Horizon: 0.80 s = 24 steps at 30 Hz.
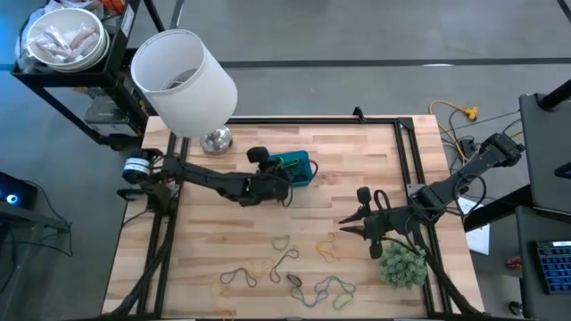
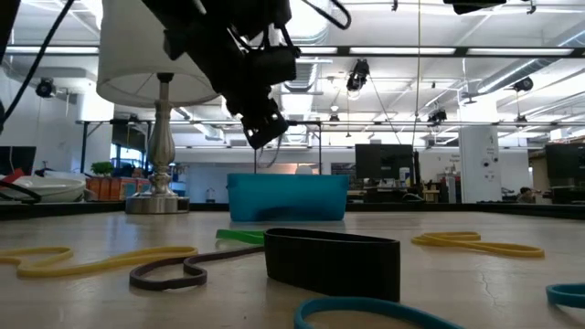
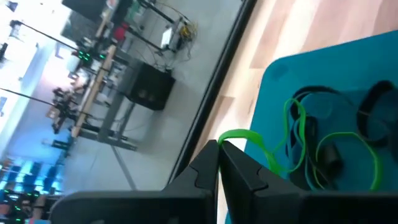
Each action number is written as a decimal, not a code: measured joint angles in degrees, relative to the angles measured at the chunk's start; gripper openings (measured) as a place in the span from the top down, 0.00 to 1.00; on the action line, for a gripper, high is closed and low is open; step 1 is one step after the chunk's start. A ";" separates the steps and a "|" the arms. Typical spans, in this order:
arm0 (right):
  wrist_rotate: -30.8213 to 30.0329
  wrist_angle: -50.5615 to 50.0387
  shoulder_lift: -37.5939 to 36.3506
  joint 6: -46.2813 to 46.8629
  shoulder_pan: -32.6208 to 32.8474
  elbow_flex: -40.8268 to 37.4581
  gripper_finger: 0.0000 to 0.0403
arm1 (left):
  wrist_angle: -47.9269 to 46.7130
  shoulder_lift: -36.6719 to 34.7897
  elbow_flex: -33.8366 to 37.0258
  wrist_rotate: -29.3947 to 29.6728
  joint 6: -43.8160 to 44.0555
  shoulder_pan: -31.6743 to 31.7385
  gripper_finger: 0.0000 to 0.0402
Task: Pick and place rubber bands into bin
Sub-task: Put the green rubber band into the blue bin
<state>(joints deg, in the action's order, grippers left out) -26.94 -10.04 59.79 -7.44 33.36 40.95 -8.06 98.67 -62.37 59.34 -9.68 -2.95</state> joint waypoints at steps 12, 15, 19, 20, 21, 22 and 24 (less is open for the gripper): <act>0.00 0.02 0.00 0.01 0.00 -0.15 0.83 | 0.08 2.27 0.00 -2.29 -0.08 1.84 0.86; 0.00 0.02 0.00 0.30 0.00 -0.15 0.83 | 0.07 2.23 0.00 -2.23 -0.08 1.82 0.82; 0.00 0.02 0.00 0.40 0.00 -0.15 0.83 | 0.05 2.12 -0.36 -2.16 -0.10 1.82 0.80; 0.00 0.02 0.00 0.43 0.00 -0.15 0.83 | 0.06 2.10 -0.46 -2.19 -0.10 1.82 0.80; 0.00 0.02 0.00 0.44 0.00 -0.15 0.83 | -0.03 2.10 -0.52 -2.70 -0.11 1.84 0.80; 0.00 0.02 0.00 0.44 0.00 -0.18 0.83 | -0.21 2.10 -0.62 -4.21 -0.15 1.85 0.80; 0.00 0.04 0.00 0.46 0.00 -0.22 0.83 | -1.10 1.70 -0.96 -10.18 -0.17 2.05 0.80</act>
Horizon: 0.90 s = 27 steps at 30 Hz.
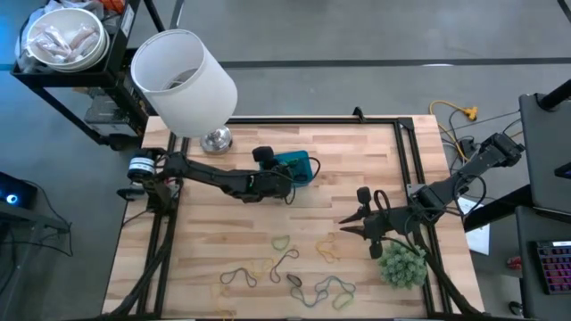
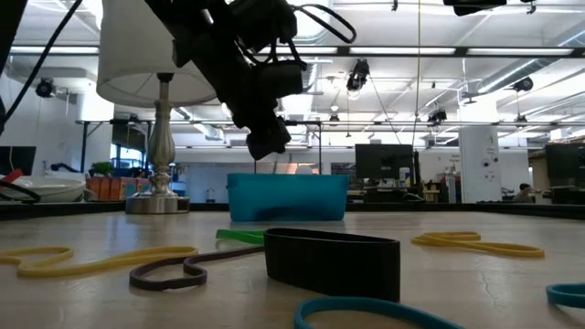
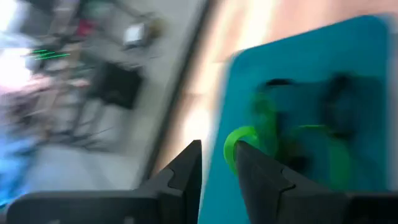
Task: Pick and place rubber bands into bin
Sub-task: Put the green rubber band into the blue bin
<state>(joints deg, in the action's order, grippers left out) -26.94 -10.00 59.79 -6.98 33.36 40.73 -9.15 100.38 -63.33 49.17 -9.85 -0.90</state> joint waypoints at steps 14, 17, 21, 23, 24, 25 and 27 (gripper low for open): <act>0.00 -0.17 0.00 0.90 0.00 -0.05 0.83 | -0.94 -1.89 -0.72 -3.61 -1.09 0.08 0.80; 0.04 -0.28 0.00 1.48 0.00 -0.36 0.83 | -3.25 -3.09 -0.72 -3.44 -1.07 -1.68 0.80; 0.31 -0.36 0.00 2.10 0.00 -0.90 0.83 | -9.42 -6.11 -0.88 -3.48 0.96 -6.09 0.80; 0.42 -0.33 0.00 2.10 0.00 -1.01 0.83 | -12.18 -7.83 -0.88 -3.46 3.57 -8.93 0.80; 0.42 -0.29 0.00 2.10 0.00 -1.03 0.83 | -13.92 -8.80 -0.82 -3.63 5.15 -10.48 0.80; 0.44 -0.20 0.00 2.12 0.00 -1.03 0.83 | -15.30 -9.62 -0.79 -4.03 6.77 -12.09 0.80; 0.44 -0.11 0.00 2.32 0.00 -1.03 0.83 | -15.90 -10.81 -0.59 -5.62 10.11 -15.48 0.80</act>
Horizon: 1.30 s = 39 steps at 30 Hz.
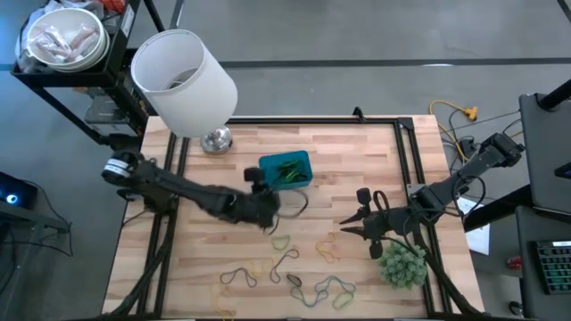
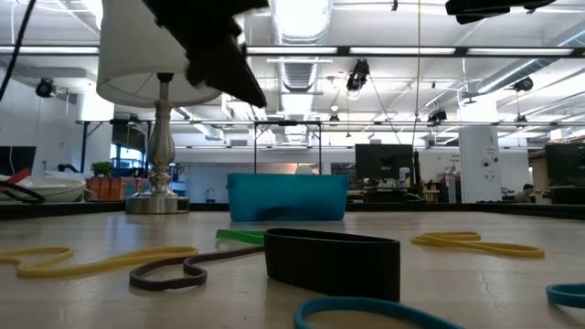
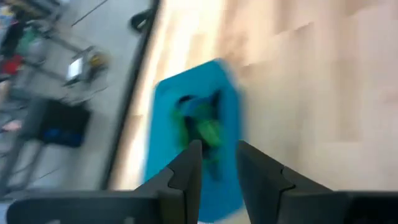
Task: Pick and place rubber bands into bin
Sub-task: Put the green rubber band into the blue bin
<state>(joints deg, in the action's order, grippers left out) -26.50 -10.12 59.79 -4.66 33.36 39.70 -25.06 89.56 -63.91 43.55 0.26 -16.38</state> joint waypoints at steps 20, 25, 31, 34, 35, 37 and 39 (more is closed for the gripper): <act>-0.02 1.10 0.00 0.22 -0.02 0.00 0.83 | 8.50 15.03 2.02 -19.59 2.31 -12.00 0.80; -0.02 1.07 0.00 0.22 -0.02 0.00 0.83 | 8.69 15.94 1.83 -26.64 4.14 -8.97 0.80; -0.02 1.05 0.00 0.22 -0.02 0.00 0.83 | 8.64 15.95 1.98 -32.44 6.40 -6.32 0.80; -0.02 1.06 0.00 0.22 -0.02 0.00 0.83 | 8.68 15.95 2.00 -33.03 6.43 -6.19 0.80; -0.02 1.06 0.00 0.22 -0.02 0.00 0.83 | 8.68 15.95 2.03 -33.04 6.42 -6.19 0.80; -0.02 1.06 0.00 0.22 -0.02 0.00 0.83 | 8.74 15.95 2.06 -33.66 6.38 -6.19 0.80; -0.02 1.05 0.00 0.22 -0.02 0.00 0.83 | 8.82 16.16 2.19 -34.58 5.68 -6.19 0.80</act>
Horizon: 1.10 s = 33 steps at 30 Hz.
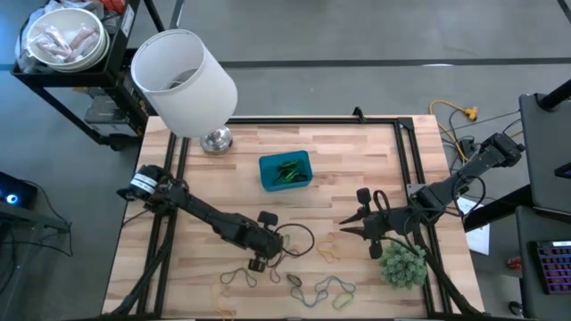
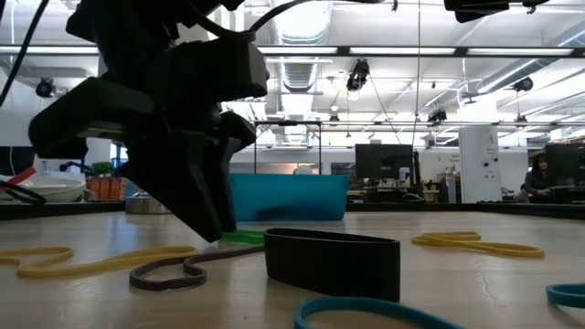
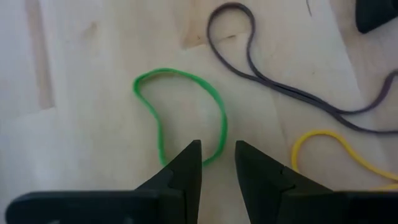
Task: Pick and place rubber bands into bin
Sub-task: Put the green rubber band into the blue bin
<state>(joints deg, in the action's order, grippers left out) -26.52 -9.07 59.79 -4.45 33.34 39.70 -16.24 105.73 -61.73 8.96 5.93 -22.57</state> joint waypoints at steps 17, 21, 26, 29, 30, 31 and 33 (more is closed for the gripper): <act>-0.01 -0.01 0.00 0.00 0.00 -0.02 0.83 | 1.52 3.79 -0.53 4.94 -3.44 -0.17 0.98; 0.00 -0.03 0.00 0.00 0.00 -0.02 0.83 | 1.29 3.16 -0.49 11.47 -3.39 -0.73 1.00; -0.02 -0.03 0.00 0.00 0.00 -0.02 0.83 | -2.21 2.42 -0.92 26.64 -3.76 -2.18 1.00; -0.02 -0.09 0.00 -0.02 0.00 -0.02 0.83 | -4.77 1.45 -2.69 36.44 -3.74 -3.86 1.00; -0.02 -0.10 -0.01 -0.01 0.01 -0.02 0.83 | -4.86 1.39 -3.06 39.36 -3.85 -4.29 1.00; -0.02 -0.14 0.00 -0.02 0.01 -0.05 0.83 | -5.15 1.37 -3.34 41.54 -3.91 -4.59 1.00; -0.02 -0.10 -0.01 -0.01 0.01 -0.07 0.83 | -6.15 1.36 -3.68 45.61 -4.58 -4.79 1.00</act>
<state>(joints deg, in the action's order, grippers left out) -26.55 -9.17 59.78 -4.46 33.35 39.64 -22.39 107.09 -65.40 54.57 1.35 -27.35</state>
